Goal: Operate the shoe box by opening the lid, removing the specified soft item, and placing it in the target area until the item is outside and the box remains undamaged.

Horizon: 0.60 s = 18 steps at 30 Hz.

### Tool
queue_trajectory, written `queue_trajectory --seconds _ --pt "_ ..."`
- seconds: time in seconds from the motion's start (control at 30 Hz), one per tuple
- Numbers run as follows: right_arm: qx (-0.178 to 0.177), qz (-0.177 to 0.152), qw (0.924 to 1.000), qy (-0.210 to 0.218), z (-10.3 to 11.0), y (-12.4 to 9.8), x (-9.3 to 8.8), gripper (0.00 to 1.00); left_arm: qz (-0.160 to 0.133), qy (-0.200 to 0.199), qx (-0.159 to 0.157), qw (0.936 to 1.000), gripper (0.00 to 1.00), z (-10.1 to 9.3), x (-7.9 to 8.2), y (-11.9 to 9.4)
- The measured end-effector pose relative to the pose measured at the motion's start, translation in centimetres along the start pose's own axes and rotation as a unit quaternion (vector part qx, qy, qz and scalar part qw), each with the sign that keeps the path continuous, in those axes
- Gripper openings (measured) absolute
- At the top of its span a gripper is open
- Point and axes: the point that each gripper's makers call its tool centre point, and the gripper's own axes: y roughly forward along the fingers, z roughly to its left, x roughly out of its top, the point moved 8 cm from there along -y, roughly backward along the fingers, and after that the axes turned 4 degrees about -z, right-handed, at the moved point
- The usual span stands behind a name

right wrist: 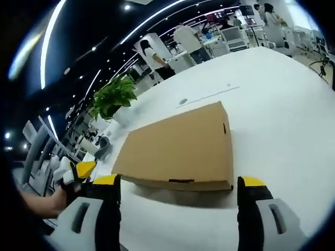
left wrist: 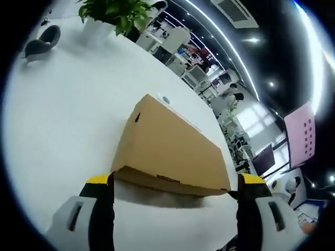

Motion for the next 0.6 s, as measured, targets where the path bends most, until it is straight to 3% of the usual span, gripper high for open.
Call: queue_trajectory --seconds 0.1,0.17,0.27,0.37,0.43,0.5,0.6 --pt "-0.009 -0.015 0.9998 -0.007 -0.4 0.0 -0.2 0.93 -0.028 -0.029 0.018 0.9990 0.99 0.8 0.0 0.0" --pt "-0.012 -0.013 0.9997 0.019 -0.7 0.3 -0.5 0.92 -0.046 -0.048 0.024 0.9975 0.99 1.4 0.3 0.2" --pt "-0.009 -0.016 0.9991 0.038 -1.0 0.7 -0.7 0.90 -0.046 -0.090 0.020 0.9947 0.98 1.6 0.1 0.5" --pt "-0.020 -0.011 0.9995 0.021 -1.3 1.3 -0.9 0.84 -0.050 -0.091 0.026 0.9942 0.95 2.2 0.1 1.0" --pt "-0.024 -0.010 0.9994 0.024 -1.5 1.7 -0.9 0.79 -0.057 -0.096 0.032 0.9932 0.88 2.5 0.2 1.4" --pt "-0.024 -0.015 0.9990 0.033 -1.7 2.0 -0.8 0.76 -0.069 -0.119 0.023 0.9902 0.85 2.6 0.3 1.8" --pt "-0.028 -0.027 0.9973 0.062 -1.9 2.2 -0.7 0.75 -0.069 -0.118 0.029 0.9902 0.85 2.4 0.2 2.0"
